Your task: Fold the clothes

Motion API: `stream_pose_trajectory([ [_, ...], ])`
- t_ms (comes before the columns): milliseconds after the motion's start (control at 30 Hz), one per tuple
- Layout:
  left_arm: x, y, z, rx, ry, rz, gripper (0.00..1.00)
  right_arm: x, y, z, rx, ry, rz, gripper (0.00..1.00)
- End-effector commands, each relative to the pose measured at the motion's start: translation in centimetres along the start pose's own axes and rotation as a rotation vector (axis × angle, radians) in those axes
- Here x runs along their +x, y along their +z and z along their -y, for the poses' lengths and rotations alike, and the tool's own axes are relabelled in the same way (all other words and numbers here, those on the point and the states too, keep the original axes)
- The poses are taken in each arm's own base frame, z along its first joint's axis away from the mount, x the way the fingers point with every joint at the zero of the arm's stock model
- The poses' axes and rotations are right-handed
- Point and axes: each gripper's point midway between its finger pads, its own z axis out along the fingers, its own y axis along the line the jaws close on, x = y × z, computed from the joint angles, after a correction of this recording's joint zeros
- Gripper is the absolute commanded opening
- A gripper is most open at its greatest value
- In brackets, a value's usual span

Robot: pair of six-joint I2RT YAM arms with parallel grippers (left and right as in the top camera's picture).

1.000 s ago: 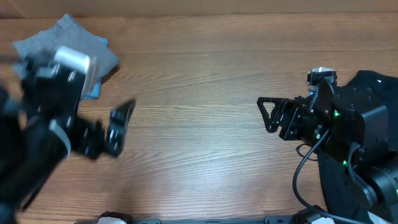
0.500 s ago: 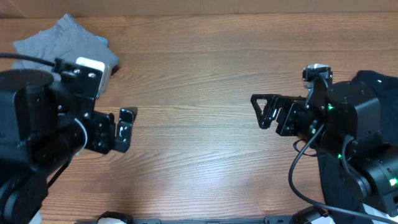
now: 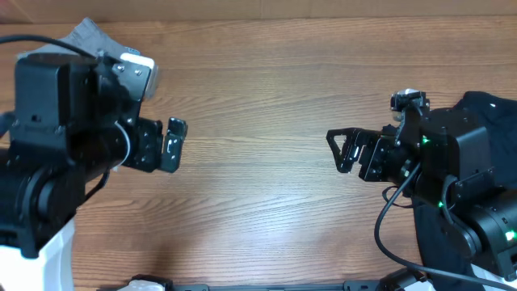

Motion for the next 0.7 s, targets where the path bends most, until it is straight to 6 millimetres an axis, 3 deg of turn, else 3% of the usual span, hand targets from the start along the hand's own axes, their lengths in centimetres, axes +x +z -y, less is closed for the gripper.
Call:
stream_pose_trajectory([
  [0,-0.1,0.9,-0.2,-0.01,-0.01,-0.023,1.0,-1.6,-0.9,0.7,0.051,-0.007,0.081,1.0],
  [100,-0.2,1.5,-0.2,-0.01,-0.011,-0.039,1.0,-2.1,-1.6,0.9,0.066,-0.049,0.121,1.0],
  [400,-0.5,3.1,-0.4,-0.009,-0.015,-0.083,1.0,-5.6,-3.5,-1.4,0.005,-0.425,0.352,1.0],
  [667,-0.6,4.3,-0.5,-0.008,-0.017,-0.115,1.0,-2.3,-2.1,3.0,0.011,-0.381,0.446,1.0],
])
